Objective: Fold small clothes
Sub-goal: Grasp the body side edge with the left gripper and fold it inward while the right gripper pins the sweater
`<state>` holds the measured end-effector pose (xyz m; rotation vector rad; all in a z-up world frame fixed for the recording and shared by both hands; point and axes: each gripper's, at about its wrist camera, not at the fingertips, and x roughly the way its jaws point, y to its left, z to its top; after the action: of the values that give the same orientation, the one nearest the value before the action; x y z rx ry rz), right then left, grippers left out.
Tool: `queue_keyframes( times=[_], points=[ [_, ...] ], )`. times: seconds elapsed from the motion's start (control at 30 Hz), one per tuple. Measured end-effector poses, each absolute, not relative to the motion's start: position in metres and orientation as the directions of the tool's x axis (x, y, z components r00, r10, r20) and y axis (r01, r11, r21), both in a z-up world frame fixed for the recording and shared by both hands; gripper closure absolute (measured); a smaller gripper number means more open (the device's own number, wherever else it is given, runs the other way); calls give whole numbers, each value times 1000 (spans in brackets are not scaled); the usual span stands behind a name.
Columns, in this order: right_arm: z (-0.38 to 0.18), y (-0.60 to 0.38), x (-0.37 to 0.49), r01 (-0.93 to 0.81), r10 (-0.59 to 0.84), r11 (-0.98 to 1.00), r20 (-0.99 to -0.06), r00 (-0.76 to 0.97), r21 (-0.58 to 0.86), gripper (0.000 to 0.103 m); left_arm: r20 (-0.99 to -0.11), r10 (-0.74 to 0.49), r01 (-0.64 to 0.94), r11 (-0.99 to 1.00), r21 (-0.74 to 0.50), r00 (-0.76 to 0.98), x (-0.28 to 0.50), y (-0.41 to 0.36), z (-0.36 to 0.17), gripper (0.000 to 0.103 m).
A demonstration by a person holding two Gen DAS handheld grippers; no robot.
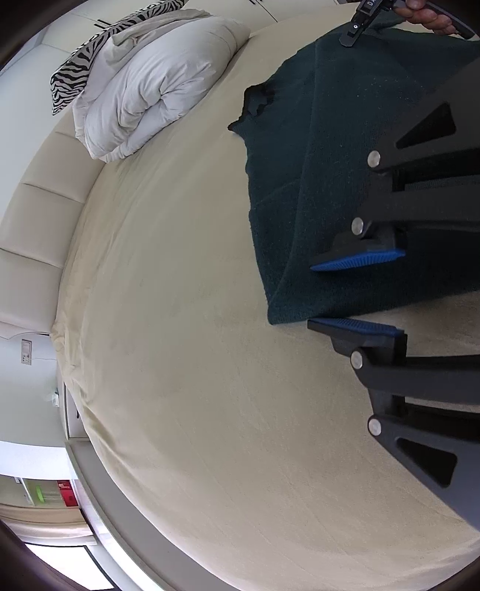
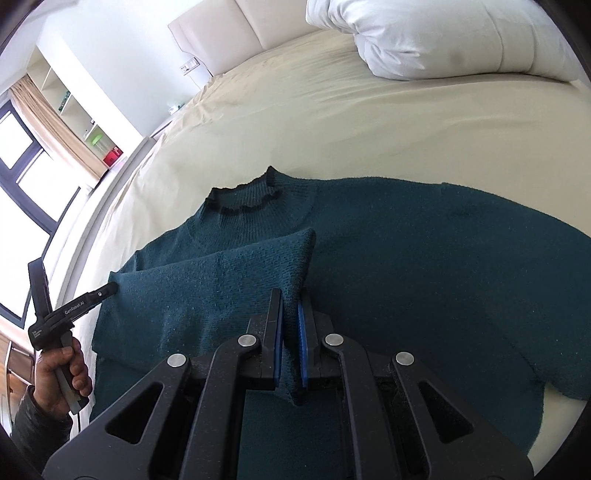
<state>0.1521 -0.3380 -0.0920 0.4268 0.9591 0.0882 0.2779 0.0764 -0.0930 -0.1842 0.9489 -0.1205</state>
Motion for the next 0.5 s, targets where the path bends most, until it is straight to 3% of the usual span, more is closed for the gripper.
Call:
queue_keyframes(
  times=[0.13, 0.37, 0.5],
  points=[
    [-99, -335, 150, 130, 252, 912, -783, 569, 388, 97, -788, -162, 44, 985, -169, 594, 275, 73, -95, 85],
    [-114, -343, 161, 163, 219, 918, -804, 552, 362, 98, -774, -155, 58, 987, -151, 614, 277, 73, -103, 87],
    [-135, -353, 162, 223, 254, 872, -793, 554, 435, 97, -766, -126, 34, 990, -135, 630, 266, 77, -90, 75]
  ],
)
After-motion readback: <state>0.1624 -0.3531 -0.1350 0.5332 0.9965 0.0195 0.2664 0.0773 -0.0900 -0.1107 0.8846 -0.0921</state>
